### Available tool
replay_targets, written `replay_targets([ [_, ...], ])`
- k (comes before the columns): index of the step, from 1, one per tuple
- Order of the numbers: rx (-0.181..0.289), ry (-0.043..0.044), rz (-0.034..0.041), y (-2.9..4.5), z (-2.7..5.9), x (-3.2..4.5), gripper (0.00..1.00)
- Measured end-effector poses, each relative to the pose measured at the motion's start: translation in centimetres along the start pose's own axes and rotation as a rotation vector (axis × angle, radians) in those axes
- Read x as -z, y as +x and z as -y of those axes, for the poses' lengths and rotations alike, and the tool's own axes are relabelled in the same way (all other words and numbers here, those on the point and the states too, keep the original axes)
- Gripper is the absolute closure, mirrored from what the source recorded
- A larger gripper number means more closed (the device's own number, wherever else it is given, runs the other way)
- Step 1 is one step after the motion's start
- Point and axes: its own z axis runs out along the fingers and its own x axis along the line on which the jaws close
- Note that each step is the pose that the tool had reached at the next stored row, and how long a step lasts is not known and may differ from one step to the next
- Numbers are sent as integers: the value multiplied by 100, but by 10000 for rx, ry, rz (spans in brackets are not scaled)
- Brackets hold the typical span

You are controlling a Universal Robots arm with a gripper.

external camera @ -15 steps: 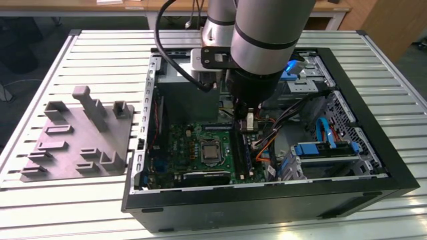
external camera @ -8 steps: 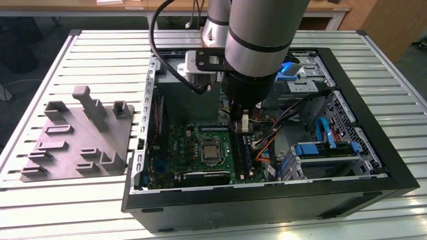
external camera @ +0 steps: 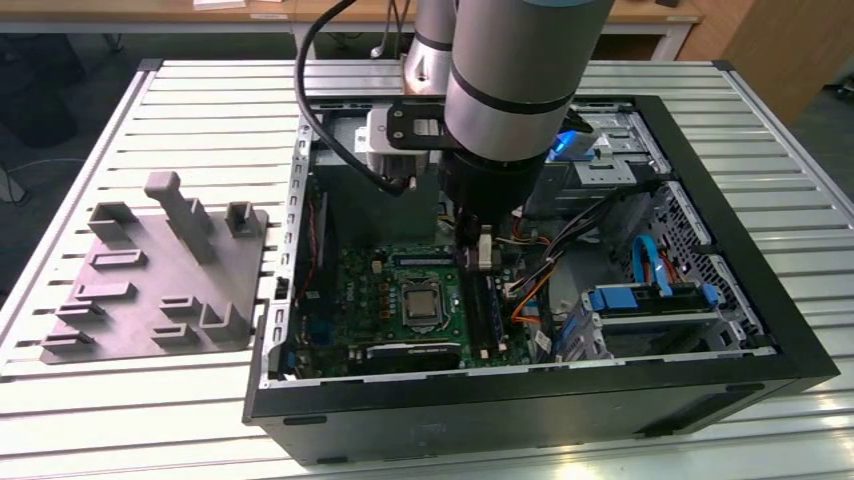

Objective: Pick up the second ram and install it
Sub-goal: 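Pick up the second ram and move it above second insertion slot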

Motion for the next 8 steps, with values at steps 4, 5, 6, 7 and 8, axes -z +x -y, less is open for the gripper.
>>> replay_targets([
  [4, 3, 0, 3, 10, -10, -4, 86],
  [5, 2, 0, 1, 20, -12, -4, 86],
  [6, 2, 0, 1, 34, -12, -5, 86],
  [7, 0, 0, -1, 39, -13, -6, 86],
  [8, 0, 0, -1, 39, -13, -7, 86],
])
